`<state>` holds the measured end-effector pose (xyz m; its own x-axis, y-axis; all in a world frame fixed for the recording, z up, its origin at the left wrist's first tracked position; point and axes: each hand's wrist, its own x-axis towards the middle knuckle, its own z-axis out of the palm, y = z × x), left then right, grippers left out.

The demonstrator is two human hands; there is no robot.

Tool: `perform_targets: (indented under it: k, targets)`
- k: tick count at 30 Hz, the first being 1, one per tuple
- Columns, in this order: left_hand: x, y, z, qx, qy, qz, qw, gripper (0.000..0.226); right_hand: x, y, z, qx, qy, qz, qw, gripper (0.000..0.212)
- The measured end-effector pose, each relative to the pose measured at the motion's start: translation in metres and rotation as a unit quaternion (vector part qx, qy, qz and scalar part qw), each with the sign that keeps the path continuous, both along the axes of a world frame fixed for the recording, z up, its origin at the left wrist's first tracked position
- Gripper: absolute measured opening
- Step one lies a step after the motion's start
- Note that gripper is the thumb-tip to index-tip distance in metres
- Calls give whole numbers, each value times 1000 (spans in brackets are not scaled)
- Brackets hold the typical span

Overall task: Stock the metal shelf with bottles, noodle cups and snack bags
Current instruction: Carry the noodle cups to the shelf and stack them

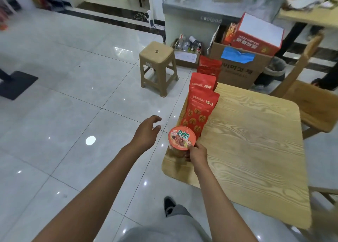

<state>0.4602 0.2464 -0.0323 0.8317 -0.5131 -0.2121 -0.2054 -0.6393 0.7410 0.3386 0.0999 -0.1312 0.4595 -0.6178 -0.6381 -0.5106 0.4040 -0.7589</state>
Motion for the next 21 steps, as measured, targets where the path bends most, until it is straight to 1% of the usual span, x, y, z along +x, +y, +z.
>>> perform_targets:
  k: [3, 6, 11, 14, 17, 18, 21]
  targets:
    - [5, 7, 3, -22, 14, 13, 1000, 27, 10, -9, 25, 26, -32, -10, 999, 11]
    - [13, 17, 18, -61, 36, 25, 997, 30, 32, -15, 61, 82, -81, 7, 993, 17]
    - [28, 54, 66, -166, 118, 64, 977, 34, 80, 4, 120, 155, -149, 92, 972, 22]
    - [35, 90, 93, -214, 101, 122, 964, 47, 111, 33, 151, 157, -162, 157, 961, 18]
    - [35, 130, 118, -224, 70, 155, 960, 71, 138, 67, 177, 150, -178, 226, 946, 18]
    - [34, 147, 127, -226, 61, 166, 958, 76, 147, 82, 185, 148, -184, 251, 939, 18]
    - [29, 216, 150, -222, 27, 221, 949, 75, 178, 147, 214, 126, -179, 345, 913, 20]
